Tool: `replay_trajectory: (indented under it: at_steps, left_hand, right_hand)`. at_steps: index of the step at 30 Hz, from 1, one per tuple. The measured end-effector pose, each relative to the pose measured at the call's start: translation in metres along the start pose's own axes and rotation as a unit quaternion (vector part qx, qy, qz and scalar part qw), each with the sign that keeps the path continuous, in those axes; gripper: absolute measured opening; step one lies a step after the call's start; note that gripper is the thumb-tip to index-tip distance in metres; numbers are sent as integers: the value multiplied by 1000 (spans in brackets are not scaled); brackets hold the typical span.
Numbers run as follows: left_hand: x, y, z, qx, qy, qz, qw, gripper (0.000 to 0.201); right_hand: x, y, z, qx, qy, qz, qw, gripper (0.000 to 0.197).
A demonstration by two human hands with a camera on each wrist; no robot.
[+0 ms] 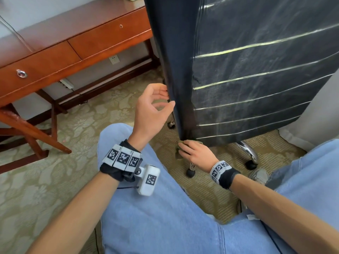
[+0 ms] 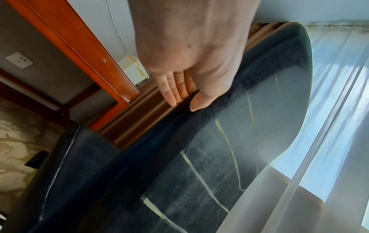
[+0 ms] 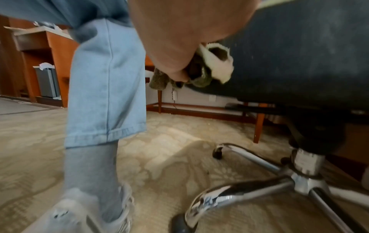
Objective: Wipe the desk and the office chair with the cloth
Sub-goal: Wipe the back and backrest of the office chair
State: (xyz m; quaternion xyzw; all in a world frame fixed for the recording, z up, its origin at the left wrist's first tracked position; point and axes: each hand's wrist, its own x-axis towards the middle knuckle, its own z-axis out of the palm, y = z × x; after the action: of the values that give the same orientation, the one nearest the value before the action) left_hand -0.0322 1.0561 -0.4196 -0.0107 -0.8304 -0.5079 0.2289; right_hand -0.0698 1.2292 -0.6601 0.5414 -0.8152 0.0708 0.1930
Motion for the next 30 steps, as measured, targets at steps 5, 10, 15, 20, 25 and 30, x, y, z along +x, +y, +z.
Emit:
replay_trajectory:
  at_steps: [5, 10, 15, 20, 25, 30]
  left_hand:
    - [-2, 3, -5, -2, -8, -5, 1000, 37]
    - [-4, 1, -9, -6, -13, -7, 1000, 38]
    - [-3, 2, -6, -4, -4, -13, 1000, 37]
    - [-3, 4, -4, 3, 5, -22, 1000, 38]
    - [-7, 8, 0, 8, 20, -15, 1000, 41]
    - [-8, 13, 6, 27, 74, 9, 997, 52]
  right_hand:
    - [-17, -8, 12, 35, -72, 0, 997, 45]
    - [7, -10, 9, 17, -1, -35, 999, 31]
    - [3, -1, 13, -11, -5, -42, 999, 30]
    - [-28, 3, 24, 10, -108, -25, 994, 26]
    - [-36, 15, 20, 28, -126, -32, 991, 25]
    - [-8, 3, -1, 31, -15, -101, 994, 29]
